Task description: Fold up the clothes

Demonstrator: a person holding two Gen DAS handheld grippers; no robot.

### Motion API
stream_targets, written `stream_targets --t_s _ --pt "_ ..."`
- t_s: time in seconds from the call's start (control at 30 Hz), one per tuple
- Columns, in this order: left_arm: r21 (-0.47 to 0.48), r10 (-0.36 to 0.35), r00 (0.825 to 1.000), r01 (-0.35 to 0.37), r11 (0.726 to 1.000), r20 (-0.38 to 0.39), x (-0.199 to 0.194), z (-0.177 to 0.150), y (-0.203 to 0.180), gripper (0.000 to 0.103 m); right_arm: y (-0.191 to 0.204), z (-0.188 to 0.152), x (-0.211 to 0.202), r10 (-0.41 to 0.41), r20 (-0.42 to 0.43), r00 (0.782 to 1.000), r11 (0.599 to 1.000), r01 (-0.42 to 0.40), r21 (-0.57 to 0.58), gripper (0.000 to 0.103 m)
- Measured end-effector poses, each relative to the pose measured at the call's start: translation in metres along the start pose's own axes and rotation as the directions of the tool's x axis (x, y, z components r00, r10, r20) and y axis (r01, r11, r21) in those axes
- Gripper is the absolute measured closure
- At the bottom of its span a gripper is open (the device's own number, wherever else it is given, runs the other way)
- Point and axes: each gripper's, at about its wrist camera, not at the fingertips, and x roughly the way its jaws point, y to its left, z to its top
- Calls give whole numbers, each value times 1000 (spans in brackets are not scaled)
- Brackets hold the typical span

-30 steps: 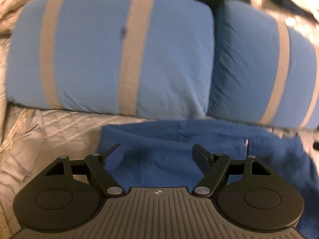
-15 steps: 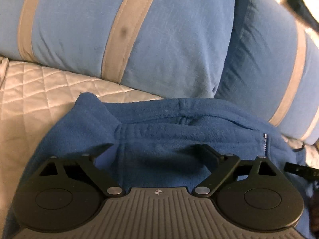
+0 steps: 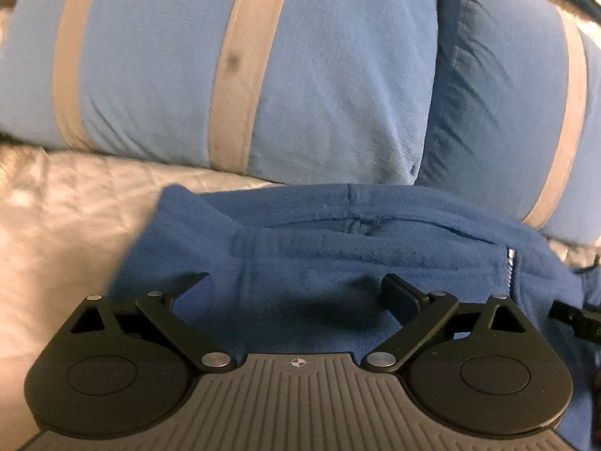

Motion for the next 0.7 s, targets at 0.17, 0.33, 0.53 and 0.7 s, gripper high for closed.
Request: stream_targets --t_s 0.17,0.33,0.53,0.7 --pt "170 -5 999 10 985 -31 -28 -12 1 6 1 1 0 -1 -2 1000 1000 1 -1 0" --pt "158 20 999 -13 987 -44 0 -48 18 0 0 1 0 3 -6 1000 1000 -3 4 0" --pt "160 16 1000 -17 987 7 6 -54 17 0 -3 5 -2 23 -15 1000 999 -23 28 0" --pt "178 37 998 -45 983 46 6 -56 14 0 -26 15 -20 77 -1 997 984 -76 159 0"
